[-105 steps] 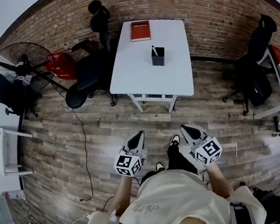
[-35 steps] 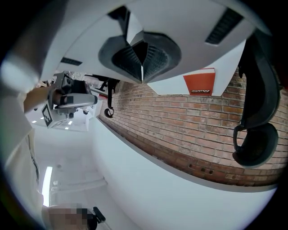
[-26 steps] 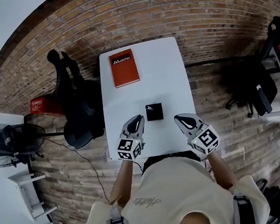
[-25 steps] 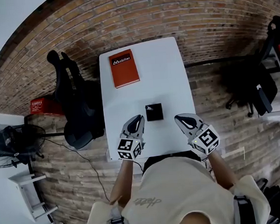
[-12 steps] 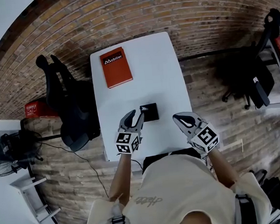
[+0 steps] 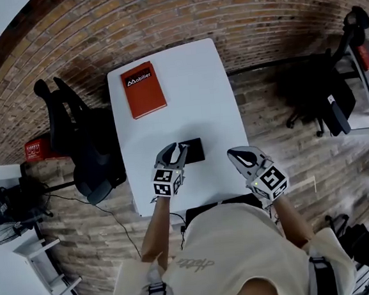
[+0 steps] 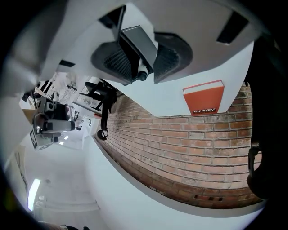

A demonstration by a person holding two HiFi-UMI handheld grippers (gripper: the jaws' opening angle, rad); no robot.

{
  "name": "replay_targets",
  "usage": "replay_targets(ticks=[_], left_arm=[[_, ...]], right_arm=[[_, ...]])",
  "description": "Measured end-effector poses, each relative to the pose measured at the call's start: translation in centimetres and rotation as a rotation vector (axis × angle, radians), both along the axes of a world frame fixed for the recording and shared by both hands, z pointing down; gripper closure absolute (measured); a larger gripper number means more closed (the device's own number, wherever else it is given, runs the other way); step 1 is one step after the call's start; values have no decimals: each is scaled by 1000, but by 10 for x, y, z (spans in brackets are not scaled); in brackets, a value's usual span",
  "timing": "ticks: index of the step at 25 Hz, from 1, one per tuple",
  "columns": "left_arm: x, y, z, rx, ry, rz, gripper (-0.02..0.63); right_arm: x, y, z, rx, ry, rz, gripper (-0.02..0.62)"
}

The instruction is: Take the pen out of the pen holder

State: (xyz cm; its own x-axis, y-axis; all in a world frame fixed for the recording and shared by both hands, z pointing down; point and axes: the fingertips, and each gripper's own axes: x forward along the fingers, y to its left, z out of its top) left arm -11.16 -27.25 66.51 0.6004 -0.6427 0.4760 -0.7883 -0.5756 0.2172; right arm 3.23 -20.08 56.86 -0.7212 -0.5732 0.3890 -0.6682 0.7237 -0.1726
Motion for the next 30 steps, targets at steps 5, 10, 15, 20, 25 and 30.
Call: replay_targets(ticks=[5,10,15,20,25,30], left_arm=[[5,-7,12,-11,-28,13,463],[8,-8,12,13,-48,22,491],[14,-5,12,27,-56,31,518],[15,-5,5,25,-42,12,520],[8,-4,-10,33,-6,-35,520],[-3,1,-34,49,52,-97,520]], right_arm=[[4,-3,3,-13,2,17,588],[6,-7,3,-14,2,22,588],[3,-8,5,-15,0,5,588],[4,-7,2,-10,-1,-6,588],[3,-5,0,-2,-3,-26,588],[-2,0,-5,16,-11,-53,588]])
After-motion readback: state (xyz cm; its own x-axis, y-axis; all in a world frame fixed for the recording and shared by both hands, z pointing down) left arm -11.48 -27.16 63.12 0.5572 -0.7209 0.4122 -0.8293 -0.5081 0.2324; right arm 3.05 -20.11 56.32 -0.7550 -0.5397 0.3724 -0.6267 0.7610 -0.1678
